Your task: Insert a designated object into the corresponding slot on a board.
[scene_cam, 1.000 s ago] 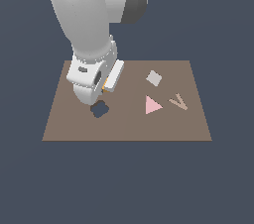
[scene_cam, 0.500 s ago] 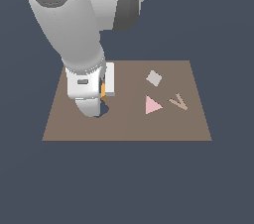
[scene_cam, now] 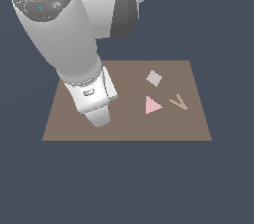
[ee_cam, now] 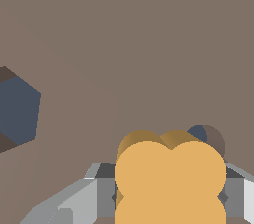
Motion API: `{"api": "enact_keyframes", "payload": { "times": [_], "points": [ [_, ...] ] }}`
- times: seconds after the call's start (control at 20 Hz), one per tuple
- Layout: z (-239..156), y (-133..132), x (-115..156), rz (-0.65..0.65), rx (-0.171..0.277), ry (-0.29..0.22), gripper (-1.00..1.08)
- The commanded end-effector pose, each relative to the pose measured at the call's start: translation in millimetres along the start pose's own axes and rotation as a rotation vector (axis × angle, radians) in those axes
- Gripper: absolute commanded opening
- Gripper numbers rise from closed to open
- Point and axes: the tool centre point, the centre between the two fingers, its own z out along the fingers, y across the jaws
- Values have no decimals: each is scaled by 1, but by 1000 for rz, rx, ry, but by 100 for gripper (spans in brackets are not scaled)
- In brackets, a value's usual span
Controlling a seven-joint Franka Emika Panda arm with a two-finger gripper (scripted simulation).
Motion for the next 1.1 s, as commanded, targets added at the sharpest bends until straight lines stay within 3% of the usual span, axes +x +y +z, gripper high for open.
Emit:
{"api": "enact_keyframes", "payload": {
  "times": [0.0, 0.55, 1.05],
  "points": [
    [-1, 6, -1, -68, 0, 0, -100],
    [-1, 23, -2, -250, 0, 0, -100],
    [-1, 25, -2, -270, 0, 0, -100]
  ]
}}
